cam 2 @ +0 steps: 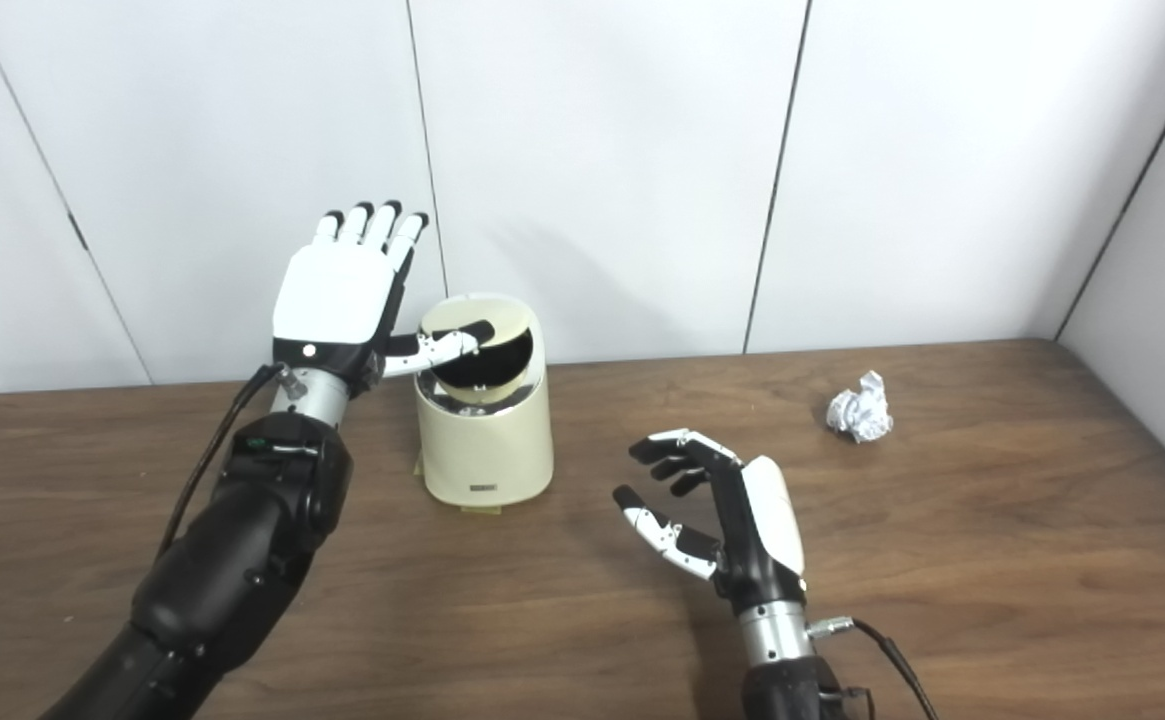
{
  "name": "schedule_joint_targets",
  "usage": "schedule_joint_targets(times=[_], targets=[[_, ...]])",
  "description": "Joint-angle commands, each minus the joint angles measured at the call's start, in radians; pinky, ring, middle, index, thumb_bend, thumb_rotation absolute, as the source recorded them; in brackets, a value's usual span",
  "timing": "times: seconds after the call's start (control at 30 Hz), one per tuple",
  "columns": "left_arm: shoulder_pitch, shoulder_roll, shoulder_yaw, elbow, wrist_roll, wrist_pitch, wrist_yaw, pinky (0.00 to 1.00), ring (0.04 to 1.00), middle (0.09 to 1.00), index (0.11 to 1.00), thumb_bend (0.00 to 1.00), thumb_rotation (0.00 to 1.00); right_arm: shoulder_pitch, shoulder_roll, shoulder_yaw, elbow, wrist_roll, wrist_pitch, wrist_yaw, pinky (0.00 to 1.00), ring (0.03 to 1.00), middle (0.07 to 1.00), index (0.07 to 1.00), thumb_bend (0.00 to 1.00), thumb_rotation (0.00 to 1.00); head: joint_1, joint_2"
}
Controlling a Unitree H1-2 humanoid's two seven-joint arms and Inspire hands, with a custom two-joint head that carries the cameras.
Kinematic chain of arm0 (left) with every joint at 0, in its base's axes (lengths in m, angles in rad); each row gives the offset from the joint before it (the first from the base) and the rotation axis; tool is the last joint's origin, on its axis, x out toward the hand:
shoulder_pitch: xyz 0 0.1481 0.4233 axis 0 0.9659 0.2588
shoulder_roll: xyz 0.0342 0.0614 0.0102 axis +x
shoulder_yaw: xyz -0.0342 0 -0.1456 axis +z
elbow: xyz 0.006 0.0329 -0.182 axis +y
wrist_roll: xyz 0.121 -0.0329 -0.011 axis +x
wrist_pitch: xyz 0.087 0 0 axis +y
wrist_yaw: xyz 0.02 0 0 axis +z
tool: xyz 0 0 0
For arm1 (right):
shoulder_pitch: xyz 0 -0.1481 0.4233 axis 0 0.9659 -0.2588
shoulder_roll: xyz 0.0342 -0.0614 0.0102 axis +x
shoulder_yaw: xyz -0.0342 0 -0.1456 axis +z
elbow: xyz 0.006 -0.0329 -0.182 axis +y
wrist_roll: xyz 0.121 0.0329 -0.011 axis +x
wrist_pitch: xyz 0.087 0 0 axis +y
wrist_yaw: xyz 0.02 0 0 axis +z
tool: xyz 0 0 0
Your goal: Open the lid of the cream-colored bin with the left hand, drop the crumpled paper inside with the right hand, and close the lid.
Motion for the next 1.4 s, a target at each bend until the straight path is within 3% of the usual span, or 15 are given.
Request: schedule_joint_targets(times=[0.0, 0.1, 0.17, 0.33, 0.4, 0.5, 0.67, 0.83, 0.97, 1.03, 1.07, 1.1, 1.17, 1.23, 1.37], targets=[[-0.044, -0.007, 0.022, -0.038, -0.012, 0.007, -0.012, 1.0, 1.0, 1.0, 1.0, 0.86, 1.0, 0.019, 0.019, 0.015, 0.051, -0.005, -0.011, 0.0, 0.48, 0.587, 0.62, 0.594, 0.26, 0.33, -0.002, 0.001], [-0.034, -0.027, 0.059, -0.043, -0.075, 0.018, -0.036, 1.0, 1.0, 1.0, 1.0, 0.89, 1.0, 0.021, 0.02, 0.016, 0.044, -0.006, 0.0, 0.006, 0.49, 0.589, 0.622, 0.602, 0.25, 0.33, -0.002, -0.001], [-0.024, -0.05, 0.102, -0.043, -0.132, 0.012, -0.011, 1.0, 1.0, 1.0, 1.0, 0.87, 1.0, 0.023, 0.022, 0.016, 0.041, -0.004, 0.005, 0.01, 0.49, 0.59, 0.623, 0.605, 0.25, 0.32, -0.004, -0.001], [0.006, -0.152, 0.324, -0.069, -0.429, -0.053, 0.088, 1.0, 1.0, 0.991, 0.975, 0.76, 1.0, 0.022, 0.023, 0.015, 0.044, -0.004, -0.001, 0.008, 0.49, 0.591, 0.62, 0.602, 0.25, 0.28, -0.004, 0.0], [0.019, -0.169, 0.392, -0.082, -0.58, -0.136, 0.088, 1.0, 1.0, 0.996, 0.981, 0.68, 1.0, 0.023, 0.022, 0.014, 0.04, -0.007, 0.007, 0.01, 0.5, 0.594, 0.62, 0.604, 0.25, 0.28, -0.003, -0.001], [0.045, -0.178, 0.452, -0.098, -0.743, -0.255, 0.098, 0.87, 0.941, 0.949, 0.946, 0.6, 1.0, 0.023, 0.02, 0.013, 0.04, -0.005, 0.006, 0.011, 0.5, 0.594, 0.619, 0.605, 0.25, 0.29, -0.003, -0.001], [0.096, -0.184, 0.494, -0.143, -0.899, -0.388, 0.102, 0.84, 0.884, 0.875, 0.871, 0.39, 1.0, 0.02, 0.016, 0.005, 0.051, 0.001, -0.005, 0.002, 0.49, 0.586, 0.614, 0.6, 0.25, 0.28, 0.0, 0.0], [0.162, -0.183, 0.51, -0.225, -0.997, -0.422, 0.096, 0.76, 0.835, 0.835, 0.832, 0.34, 1.0, 0.019, 0.007, 0.001, 0.038, -0.026, 0.01, -0.01, 0.48, 0.582, 0.61, 0.602, 0.25, 0.28, 0.004, 0.002], [0.217, -0.182, 0.532, -0.282, -1.063, -0.42, 0.094, 0.73, 0.79, 0.79, 0.776, 0.24, 0.99, 0.003, -0.01, 0.014, -0.017, -0.146, 0.008, -0.072, 0.46, 0.571, 0.614, 0.604, 0.25, 0.34, -0.004, 0.004], [0.244, -0.17, 0.535, -0.299, -1.083, -0.421, 0.082, 0.69, 0.766, 0.767, 0.745, 0.14, 0.8, -0.014, -0.025, 0.011, -0.077, -0.208, 0.036, -0.075, 0.47, 0.573, 0.619, 0.607, 0.27, 0.36, -0.008, 0.001], [0.263, -0.163, 0.535, -0.308, -1.092, -0.425, 0.074, 0.68, 0.761, 0.763, 0.739, 0.12, 0.75, -0.029, -0.033, 0.001, -0.125, -0.236, 0.083, -0.044, 0.46, 0.572, 0.621, 0.608, 0.27, 0.35, -0.012, -0.002], [0.28, -0.158, 0.534, -0.315, -1.098, -0.43, 0.069, 0.67, 0.748, 0.751, 0.727, 0.14, 0.7, -0.047, -0.046, -0.009, -0.164, -0.258, 0.128, -0.004, 0.4, 0.515, 0.64, 0.623, 0.34, 0.26, -0.014, -0.004], [0.311, -0.15, 0.53, -0.32, -1.093, -0.448, 0.065, 0.66, 0.735, 0.74, 0.715, 0.17, 0.68, -0.083, -0.077, -0.023, -0.227, -0.303, 0.229, 0.096, 0.4, 0.52, 0.664, 0.654, 0.48, 0.21, -0.017, -0.009], [0.337, -0.138, 0.522, -0.32, -1.065, -0.468, 0.07, 0.64, 0.716, 0.725, 0.706, 0.26, 0.8, -0.121, -0.118, -0.031, -0.268, -0.34, 0.325, 0.211, 0.49, 0.614, 0.717, 0.721, 0.64, 0.25, -0.019, -0.01], [0.399, -0.134, 0.515, -0.335, -1.046, -0.462, 0.073, 0.62, 0.705, 0.717, 0.702, 0.43, 0.96, -0.205, -0.228, -0.035, -0.271, -0.364, 0.444, 0.406, 0.61, 0.751, 0.81, 0.811, 0.82, 0.33, -0.023, -0.016]])
